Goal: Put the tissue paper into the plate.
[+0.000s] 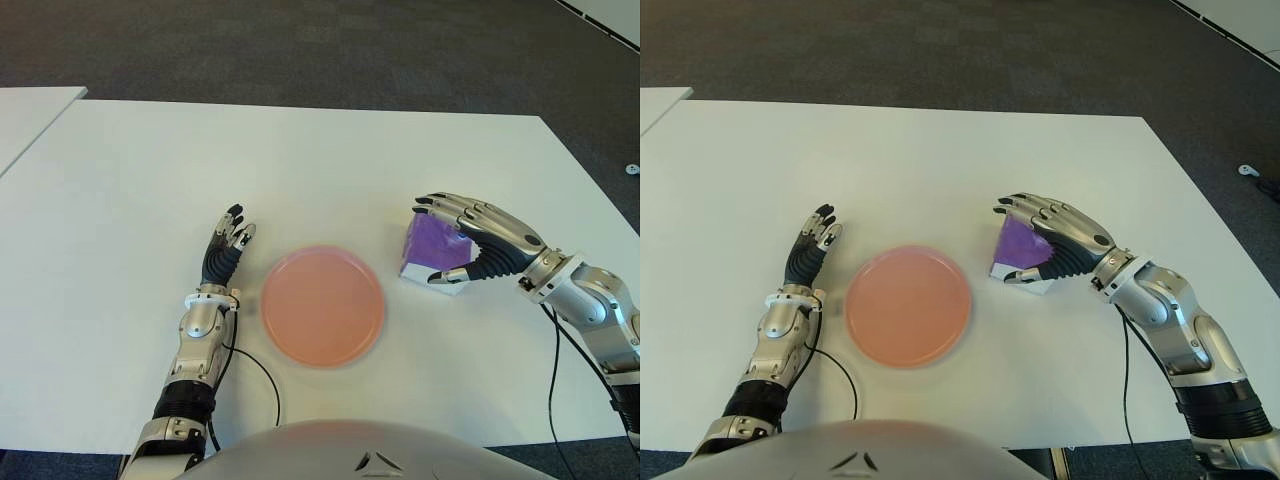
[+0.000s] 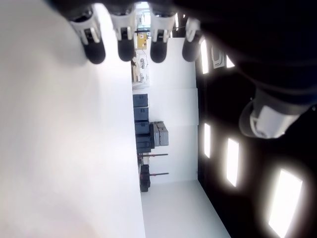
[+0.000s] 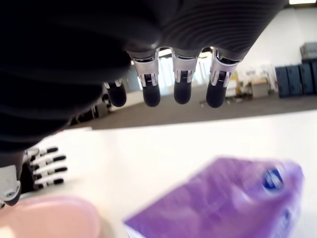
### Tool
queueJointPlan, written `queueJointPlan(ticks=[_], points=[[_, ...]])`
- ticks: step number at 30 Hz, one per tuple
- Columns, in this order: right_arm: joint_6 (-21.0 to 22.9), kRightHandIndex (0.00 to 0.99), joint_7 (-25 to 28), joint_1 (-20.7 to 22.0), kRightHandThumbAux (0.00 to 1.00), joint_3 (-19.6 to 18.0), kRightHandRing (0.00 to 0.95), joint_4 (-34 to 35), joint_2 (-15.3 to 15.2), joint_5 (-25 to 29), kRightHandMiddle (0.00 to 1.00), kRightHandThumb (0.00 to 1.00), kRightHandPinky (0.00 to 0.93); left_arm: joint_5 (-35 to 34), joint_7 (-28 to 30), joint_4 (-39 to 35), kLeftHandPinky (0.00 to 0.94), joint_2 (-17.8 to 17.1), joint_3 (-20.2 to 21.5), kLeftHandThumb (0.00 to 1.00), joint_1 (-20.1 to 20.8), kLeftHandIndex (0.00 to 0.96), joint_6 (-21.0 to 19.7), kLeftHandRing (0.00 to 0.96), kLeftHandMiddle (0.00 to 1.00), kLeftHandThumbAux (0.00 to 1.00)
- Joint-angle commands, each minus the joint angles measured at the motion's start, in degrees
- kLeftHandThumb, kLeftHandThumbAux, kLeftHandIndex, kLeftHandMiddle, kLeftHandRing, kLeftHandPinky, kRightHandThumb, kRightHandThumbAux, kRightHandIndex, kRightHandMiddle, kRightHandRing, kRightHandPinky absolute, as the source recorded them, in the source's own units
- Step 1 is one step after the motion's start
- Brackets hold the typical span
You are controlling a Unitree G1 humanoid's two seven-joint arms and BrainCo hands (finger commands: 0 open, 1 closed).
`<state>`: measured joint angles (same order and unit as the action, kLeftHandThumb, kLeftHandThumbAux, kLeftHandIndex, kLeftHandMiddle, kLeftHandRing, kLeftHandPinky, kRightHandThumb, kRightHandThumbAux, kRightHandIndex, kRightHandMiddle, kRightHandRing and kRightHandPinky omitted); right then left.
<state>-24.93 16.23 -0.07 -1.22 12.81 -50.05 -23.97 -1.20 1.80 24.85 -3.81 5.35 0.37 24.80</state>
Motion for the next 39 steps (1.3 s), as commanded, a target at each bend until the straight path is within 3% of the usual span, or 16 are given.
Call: queueJointPlan(ticks=[1, 11, 24, 32, 39], points=[[2.45, 0.0, 1.04, 4.24, 0.429, -0.61, 0.0, 0.51, 1.39, -0.37, 0.0, 0.128, 0.0, 0.02, 0.29, 0.88, 0.0, -0.32, 0.0, 0.0, -1.2, 0.0, -1.74, 0.0, 0.0, 0.449], [2.93, 0.0, 1.4, 6.99, 0.404, -4.03, 0.0, -0.03, 1.29, 0.14, 0.0, 0.158, 0.0, 0.44, -0.36, 0.21, 0.0, -0.27, 0.06, 0.0, -1.57, 0.0, -2.65, 0.0, 0.0, 0.438], [4.86, 0.0, 2.99, 8.34, 0.47, -2.11, 0.0, 0.38, 3.35, -1.28, 0.0, 0.237, 0.0, -0.05, 0.02, 0.26, 0.0, -0.07, 0.25, 0.0, -1.7, 0.0, -2.34, 0.0, 0.0, 0.435], [5.52, 0.0, 4.13, 6.87, 0.482, -1.88, 0.0, 1.5, 4.41, -0.4, 0.0, 0.252, 0.0, -0.46, 0.07, 0.25, 0.0, -0.01, 0.53, 0.0, -1.92, 0.0, -2.33, 0.0, 0.0, 0.436], [5.48, 0.0, 5.12, 3.2, 0.45, -2.82, 0.0, 2.48, 3.99, -0.62, 0.0, 0.188, 0.0, -0.6, 0.15, -0.17, 0.0, -0.03, 0.67, 0.0, -2.33, 0.0, -2.11, 0.0, 0.0, 0.452]])
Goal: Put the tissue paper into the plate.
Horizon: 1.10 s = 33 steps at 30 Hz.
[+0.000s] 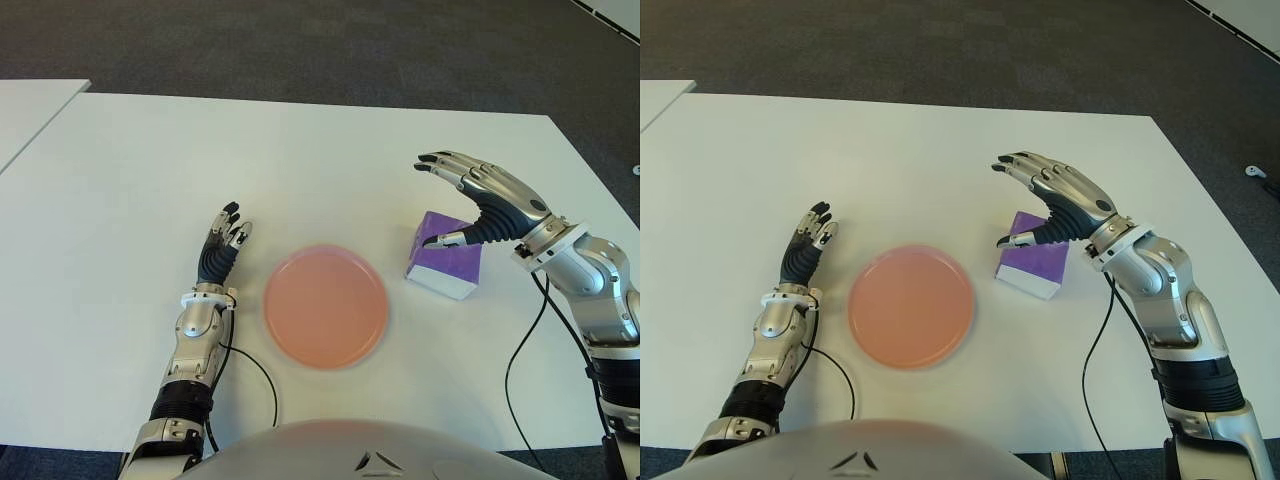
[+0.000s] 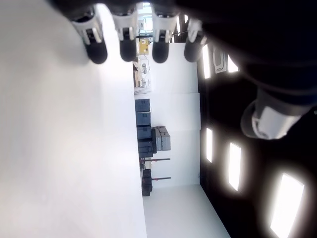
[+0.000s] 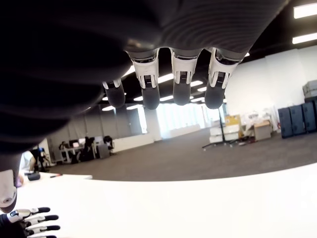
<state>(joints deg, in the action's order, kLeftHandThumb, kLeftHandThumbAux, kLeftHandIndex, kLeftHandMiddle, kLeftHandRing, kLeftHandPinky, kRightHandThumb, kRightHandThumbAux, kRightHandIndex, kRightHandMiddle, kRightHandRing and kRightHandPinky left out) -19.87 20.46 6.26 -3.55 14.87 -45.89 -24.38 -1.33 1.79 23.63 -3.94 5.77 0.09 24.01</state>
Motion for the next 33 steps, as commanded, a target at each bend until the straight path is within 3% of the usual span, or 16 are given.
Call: queueJointPlan(ticks=[1, 5, 14, 24, 33], points=[[0.39, 0.0, 0.92, -3.7, 0.442, -0.75, 0.0, 0.48, -0.32, -0.38, 0.0, 0.176, 0.0, -0.52, 0.21, 0.93, 0.0, 0.1, 0.27, 0.0, -2.17, 0.0, -1.3, 0.0, 0.0, 0.455], [-0.18, 0.0, -0.45, -8.97, 0.429, -3.51, 0.0, 0.68, -1.49, -3.19, 0.0, 0.155, 0.0, -0.82, 0.31, 0.63, 0.0, -0.06, 0.47, 0.0, -2.45, 0.0, -1.43, 0.0, 0.0, 0.462], [5.34, 0.0, 1.55, -18.89, 0.438, -6.53, 0.0, 8.43, -0.35, -9.95, 0.0, 0.151, 0.0, -1.12, 0.27, 0.87, 0.0, -0.52, 1.21, 0.0, -2.44, 0.0, -1.7, 0.0, 0.0, 0.468], [6.69, 0.0, 0.24, -19.34, 0.4, -4.17, 0.0, 6.15, 0.5, -14.54, 0.0, 0.164, 0.0, -1.78, 1.0, 1.59, 0.0, -1.07, 1.56, 0.0, -1.91, 0.0, -1.55, 0.0, 0.0, 0.463], [5.53, 0.0, -2.13, -19.38, 0.372, -3.97, 0.0, 2.17, -1.0, -16.95, 0.0, 0.167, 0.0, -1.78, 1.35, 2.19, 0.0, -1.49, 1.53, 0.0, -1.65, 0.0, -1.26, 0.0, 0.0, 0.459]])
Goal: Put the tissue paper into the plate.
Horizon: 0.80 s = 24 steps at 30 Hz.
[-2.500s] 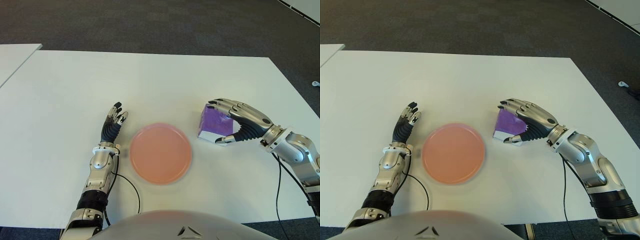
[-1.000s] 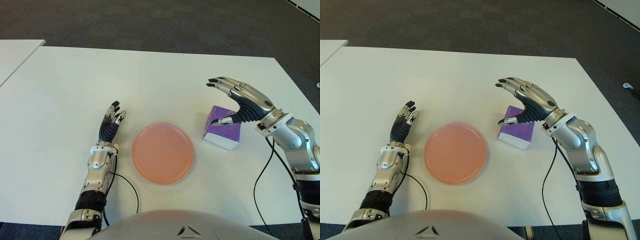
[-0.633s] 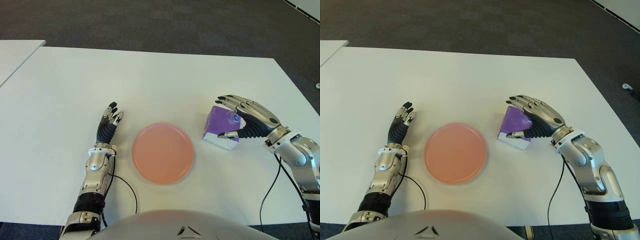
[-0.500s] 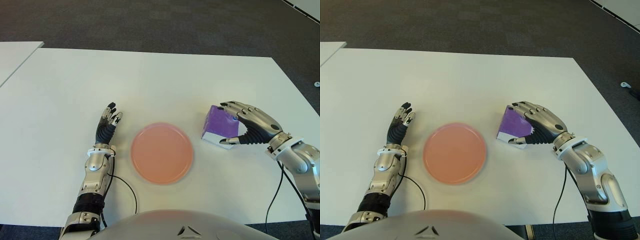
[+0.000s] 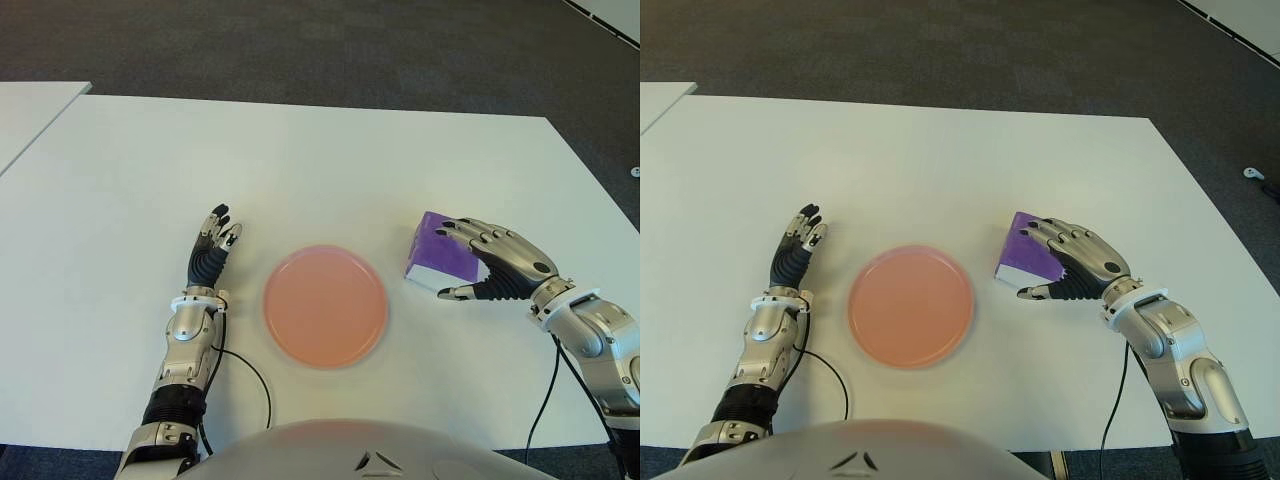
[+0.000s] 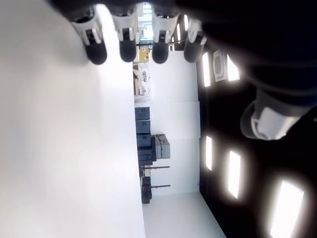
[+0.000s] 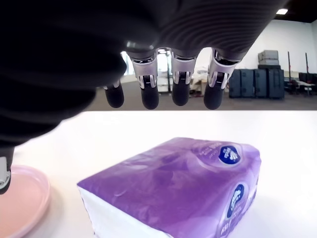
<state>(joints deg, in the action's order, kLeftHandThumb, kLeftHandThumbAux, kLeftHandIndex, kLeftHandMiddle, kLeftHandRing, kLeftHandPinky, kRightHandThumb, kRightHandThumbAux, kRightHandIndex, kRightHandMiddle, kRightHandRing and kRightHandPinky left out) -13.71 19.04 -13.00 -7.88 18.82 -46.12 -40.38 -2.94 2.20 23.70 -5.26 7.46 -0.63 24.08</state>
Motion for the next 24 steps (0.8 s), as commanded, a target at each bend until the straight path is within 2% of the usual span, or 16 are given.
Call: queueJointPlan(ticks=[1, 4, 8, 17, 24], points=[[-0.68, 0.0, -0.86, -0.17, 0.368, 0.33, 0.0, -2.14, -0.9, -1.09, 0.0, 0.169, 0.0, -0.17, 0.94, 2.18, 0.0, -0.19, -0.15, 0.0, -0.92, 0.0, -1.26, 0.0, 0.0, 0.458], [-1.12, 0.0, -1.87, -0.35, 0.362, 0.39, 0.0, -4.04, -1.43, -1.72, 0.0, 0.17, 0.0, -0.2, 0.9, 2.5, 0.0, -0.2, -0.09, 0.0, -0.86, 0.0, -1.02, 0.0, 0.0, 0.457], [-1.61, 0.0, -1.24, -2.87, 0.361, -3.59, 0.0, -3.44, -3.49, 0.21, 0.0, 0.167, 0.0, -0.3, 0.93, 2.94, 0.0, -0.26, 0.04, 0.0, -0.8, 0.0, -0.73, 0.0, 0.0, 0.455], [1.19, 0.0, -3.69, -1.46, 0.393, -1.86, 0.0, -4.76, -2.12, -3.47, 0.0, 0.133, 0.0, -0.29, 0.85, 3.88, 0.0, -0.59, 0.25, 0.0, -0.58, 0.0, -0.12, 0.0, 0.0, 0.467], [2.97, 0.0, -3.82, 2.04, 0.4, -1.08, 0.0, -5.37, -2.07, -3.8, 0.0, 0.107, 0.0, -0.54, 0.72, 4.53, 0.0, -0.68, 0.38, 0.0, -0.18, 0.0, -0.05, 0.0, 0.0, 0.472]])
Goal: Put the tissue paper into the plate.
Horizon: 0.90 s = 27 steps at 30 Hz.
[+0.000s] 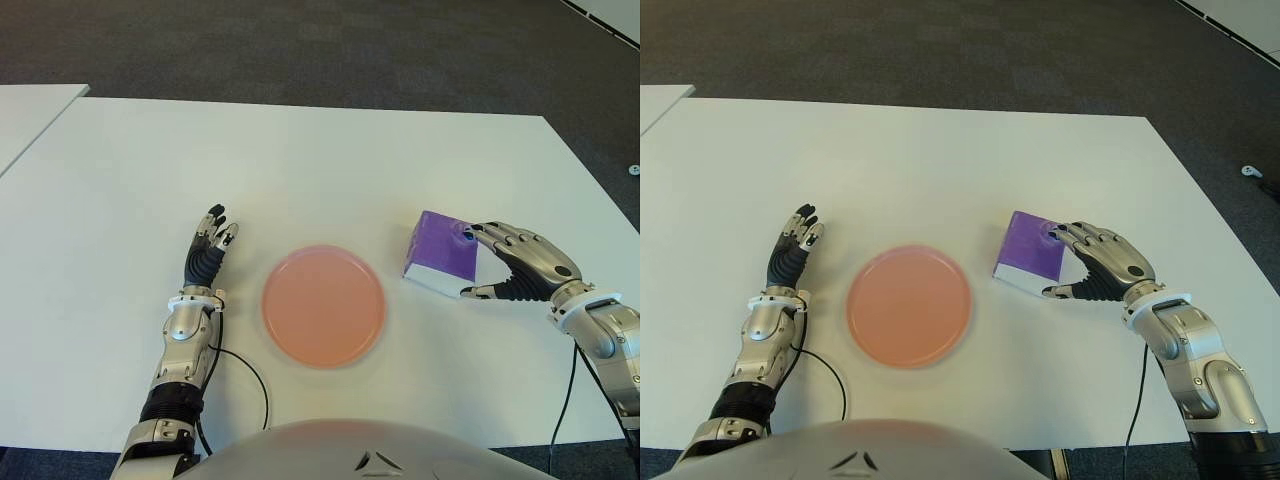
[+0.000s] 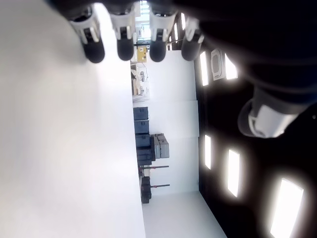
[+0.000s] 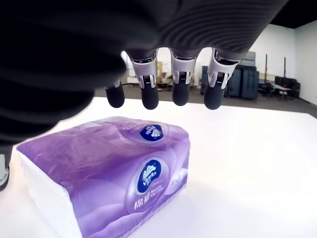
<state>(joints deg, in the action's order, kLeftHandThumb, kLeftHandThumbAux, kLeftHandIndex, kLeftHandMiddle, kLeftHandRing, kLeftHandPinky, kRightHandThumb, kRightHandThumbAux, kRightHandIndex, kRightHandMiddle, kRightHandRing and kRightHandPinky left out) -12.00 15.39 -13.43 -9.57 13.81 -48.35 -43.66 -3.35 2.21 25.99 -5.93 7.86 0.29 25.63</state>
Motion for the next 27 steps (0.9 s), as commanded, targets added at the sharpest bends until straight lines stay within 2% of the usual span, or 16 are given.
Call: queueJointPlan(ticks=[1, 6, 14, 27], points=[[1.63, 0.0, 0.07, 3.46, 0.399, 0.43, 0.0, -0.16, -0.03, -0.38, 0.0, 0.106, 0.0, -0.19, 0.71, 2.28, 0.0, 0.0, 0.0, 0.0, -1.09, 0.0, -1.61, 0.0, 0.0, 0.473], [2.03, 0.0, -2.09, 3.95, 0.404, 0.54, 0.0, -0.61, 0.6, -1.36, 0.0, 0.108, 0.0, -0.25, 0.82, 2.2, 0.0, -0.02, -0.02, 0.0, -1.19, 0.0, -1.48, 0.0, 0.0, 0.474], [1.25, 0.0, -4.05, 6.28, 0.412, 1.47, 0.0, -3.88, -0.19, -0.9, 0.0, 0.12, 0.0, -0.39, 0.9, 1.99, 0.0, -0.07, 0.03, 0.0, -1.37, 0.0, -1.41, 0.0, 0.0, 0.475], [-1.63, 0.0, -5.84, 8.31, 0.424, 2.34, 0.0, -6.42, -0.88, 0.6, 0.0, 0.149, 0.0, -0.18, 0.56, 2.03, 0.0, -0.13, 0.11, 0.0, -1.53, 0.0, -1.46, 0.0, 0.0, 0.473]])
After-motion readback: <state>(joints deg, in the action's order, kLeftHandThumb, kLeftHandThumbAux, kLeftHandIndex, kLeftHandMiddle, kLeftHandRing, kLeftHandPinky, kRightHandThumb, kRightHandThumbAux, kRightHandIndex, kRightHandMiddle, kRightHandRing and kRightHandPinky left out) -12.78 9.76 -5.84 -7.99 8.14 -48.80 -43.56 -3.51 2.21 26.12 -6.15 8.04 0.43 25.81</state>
